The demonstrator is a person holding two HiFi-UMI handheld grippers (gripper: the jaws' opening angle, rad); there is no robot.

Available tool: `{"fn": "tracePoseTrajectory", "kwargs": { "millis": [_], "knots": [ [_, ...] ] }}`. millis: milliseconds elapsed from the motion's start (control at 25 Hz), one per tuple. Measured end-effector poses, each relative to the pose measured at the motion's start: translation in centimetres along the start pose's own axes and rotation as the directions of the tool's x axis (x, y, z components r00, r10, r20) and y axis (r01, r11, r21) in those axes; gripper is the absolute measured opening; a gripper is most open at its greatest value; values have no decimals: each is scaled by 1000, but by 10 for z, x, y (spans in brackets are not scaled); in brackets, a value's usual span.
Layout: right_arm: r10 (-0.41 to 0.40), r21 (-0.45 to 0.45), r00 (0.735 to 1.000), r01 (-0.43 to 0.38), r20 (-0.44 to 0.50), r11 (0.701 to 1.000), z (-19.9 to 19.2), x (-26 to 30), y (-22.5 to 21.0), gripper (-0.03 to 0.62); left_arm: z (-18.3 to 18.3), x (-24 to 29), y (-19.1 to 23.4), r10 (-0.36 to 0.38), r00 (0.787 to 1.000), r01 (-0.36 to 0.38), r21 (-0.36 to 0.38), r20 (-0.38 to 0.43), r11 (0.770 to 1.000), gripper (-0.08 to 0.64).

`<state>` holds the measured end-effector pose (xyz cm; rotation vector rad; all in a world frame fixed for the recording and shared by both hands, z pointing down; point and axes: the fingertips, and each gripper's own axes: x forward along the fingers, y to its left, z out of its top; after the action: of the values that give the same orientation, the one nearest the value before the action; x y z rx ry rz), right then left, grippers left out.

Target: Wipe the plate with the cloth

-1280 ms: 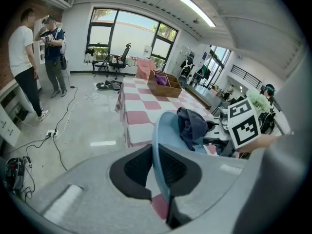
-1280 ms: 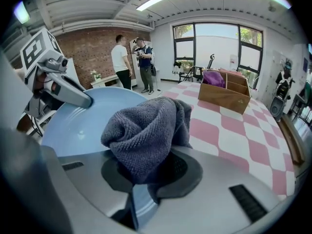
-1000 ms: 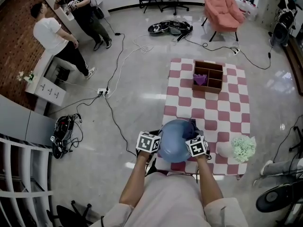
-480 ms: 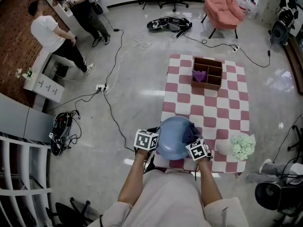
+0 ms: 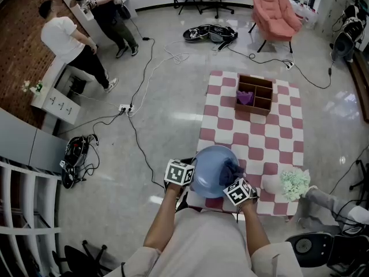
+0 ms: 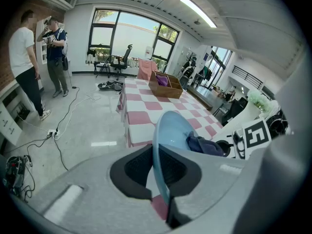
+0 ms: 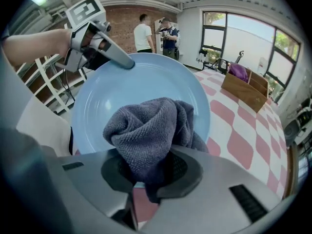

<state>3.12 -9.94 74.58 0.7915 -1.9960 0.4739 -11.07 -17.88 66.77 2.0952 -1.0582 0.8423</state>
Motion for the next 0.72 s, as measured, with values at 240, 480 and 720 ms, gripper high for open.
{"fn": "tracePoseTrajectory", "kwargs": {
  "millis": [240,480,720],
  "knots": [
    [7,-170,999,-13,-34,985,-3,-1,25,86,3,1,-1,1,1000,-1,2,6,1000,26],
    [97,-237,994,-104,-41,966,-3,-1,44,86,5,2,0,6,1000,-6,-2,11,1000,26],
    [159,-267,986,-166,-47,949,-1,-3,58,86,2,1,0,5,1000,-4,-7,13,1000,26]
  ]
}}
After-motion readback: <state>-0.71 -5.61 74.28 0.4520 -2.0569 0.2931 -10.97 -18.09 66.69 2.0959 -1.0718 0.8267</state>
